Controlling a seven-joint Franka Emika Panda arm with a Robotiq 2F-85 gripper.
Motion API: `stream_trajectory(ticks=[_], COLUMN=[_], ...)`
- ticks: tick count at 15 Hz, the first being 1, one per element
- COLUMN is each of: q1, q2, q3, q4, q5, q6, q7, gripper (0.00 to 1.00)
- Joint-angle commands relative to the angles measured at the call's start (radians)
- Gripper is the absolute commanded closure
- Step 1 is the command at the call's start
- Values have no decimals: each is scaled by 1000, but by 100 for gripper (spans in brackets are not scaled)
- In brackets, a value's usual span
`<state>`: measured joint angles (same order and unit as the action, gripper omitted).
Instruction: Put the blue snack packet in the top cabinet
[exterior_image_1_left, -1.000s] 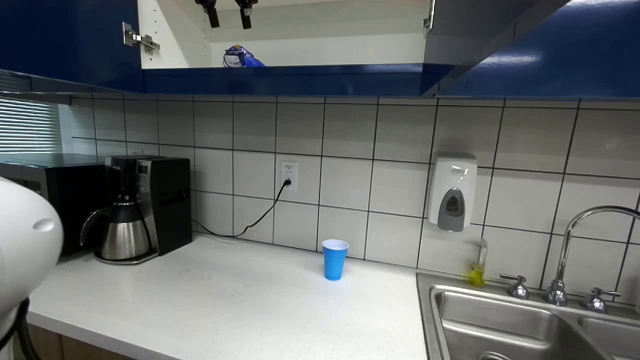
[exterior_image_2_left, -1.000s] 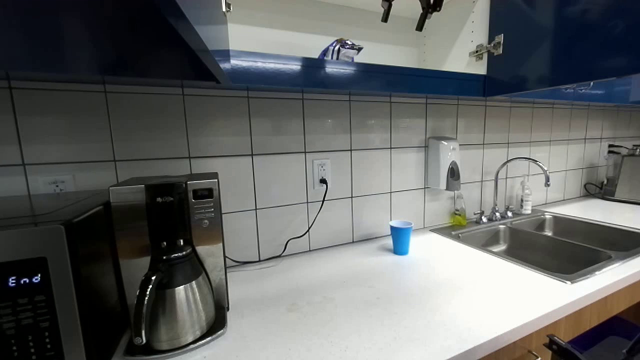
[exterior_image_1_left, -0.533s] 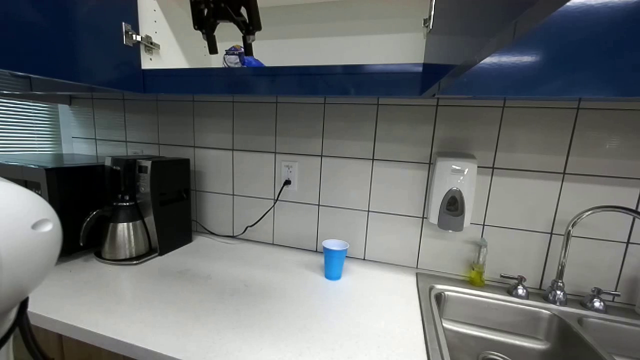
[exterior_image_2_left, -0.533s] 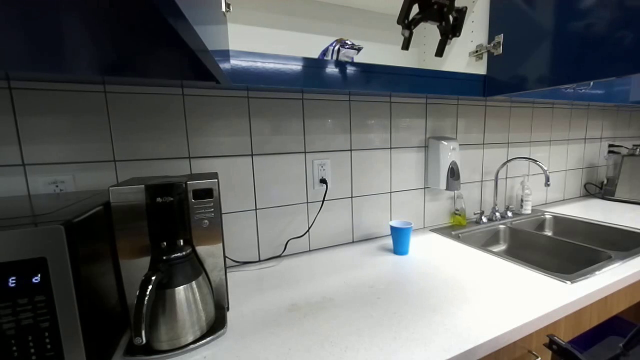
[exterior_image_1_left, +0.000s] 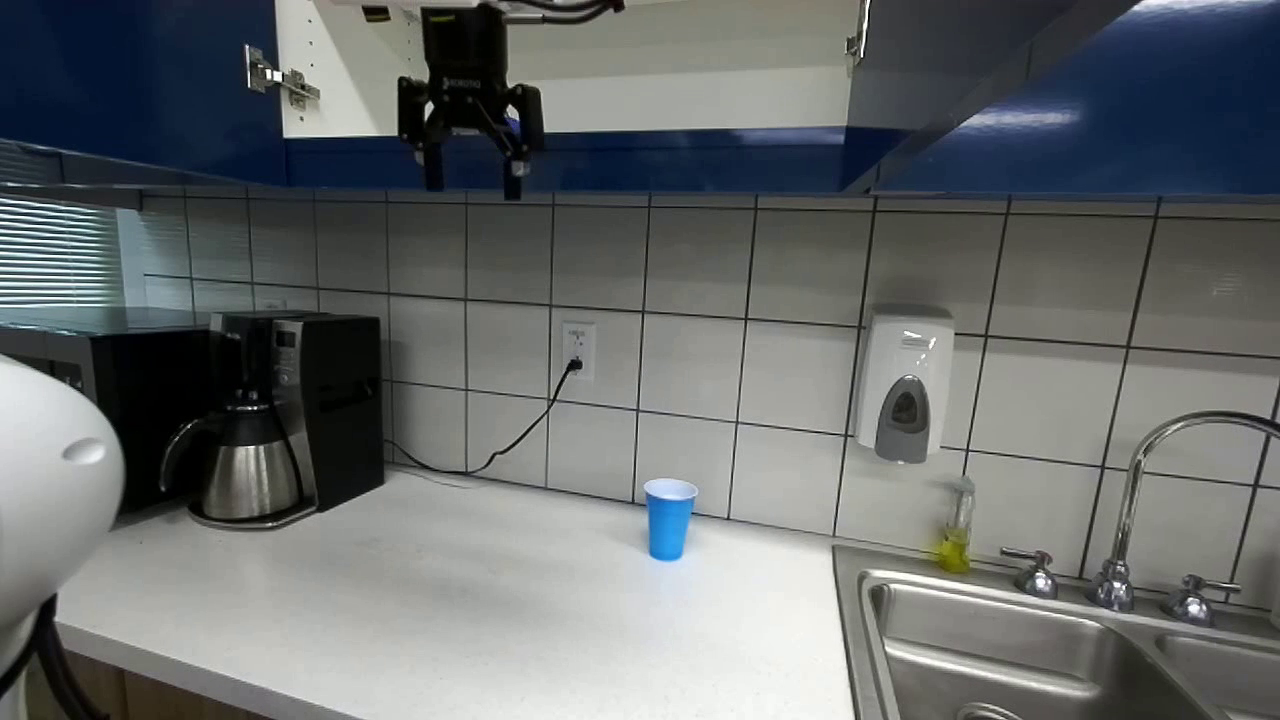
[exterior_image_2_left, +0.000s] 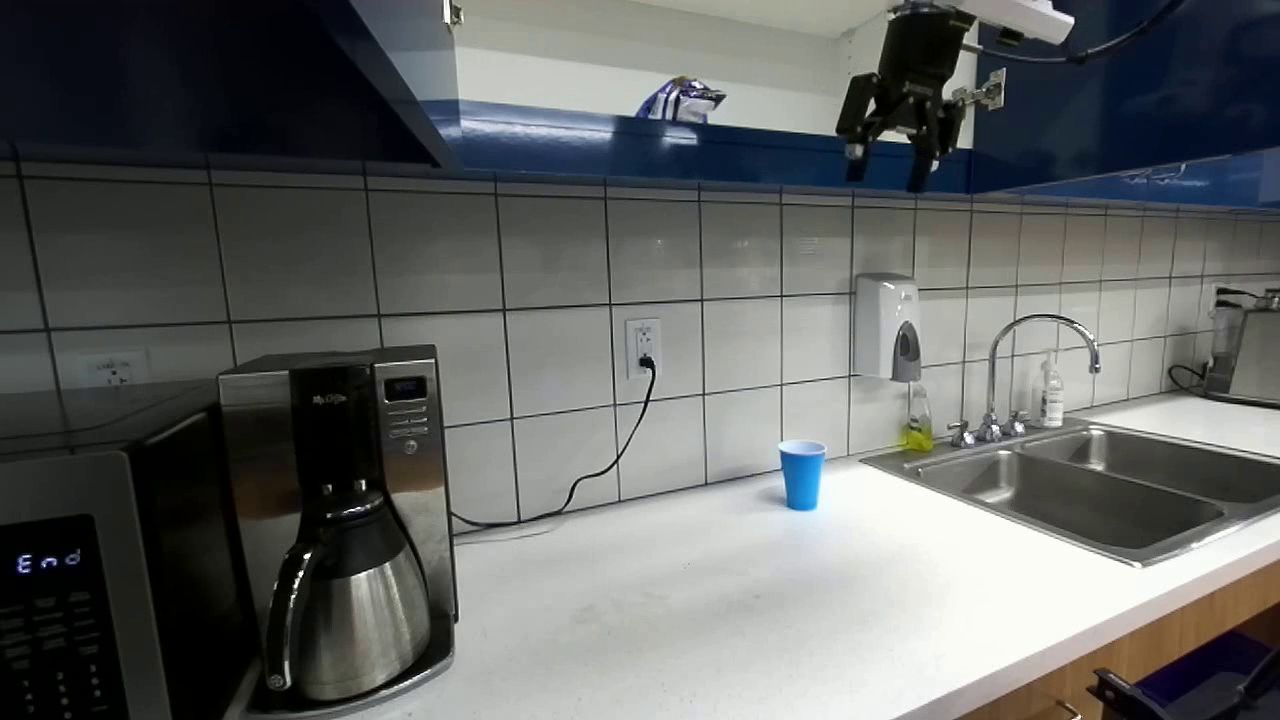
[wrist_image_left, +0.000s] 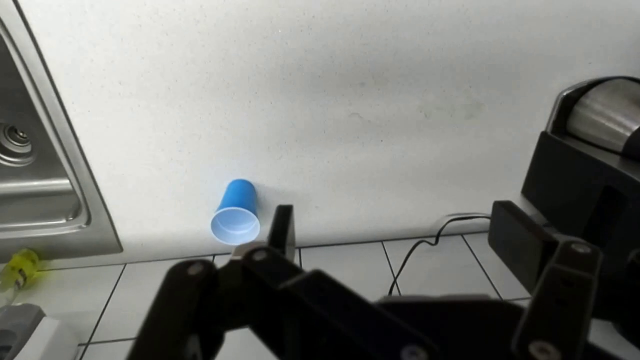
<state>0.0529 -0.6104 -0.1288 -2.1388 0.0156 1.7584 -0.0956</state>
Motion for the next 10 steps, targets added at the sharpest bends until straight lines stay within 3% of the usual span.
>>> stream_trajectory(ticks=[1, 10], q1=[-32, -66], q2=[-19, 3], q3=[-21, -27], q4=[-77, -143], q5=[12, 9], q6=[1, -2], q7=[-70, -71], gripper=[0, 0])
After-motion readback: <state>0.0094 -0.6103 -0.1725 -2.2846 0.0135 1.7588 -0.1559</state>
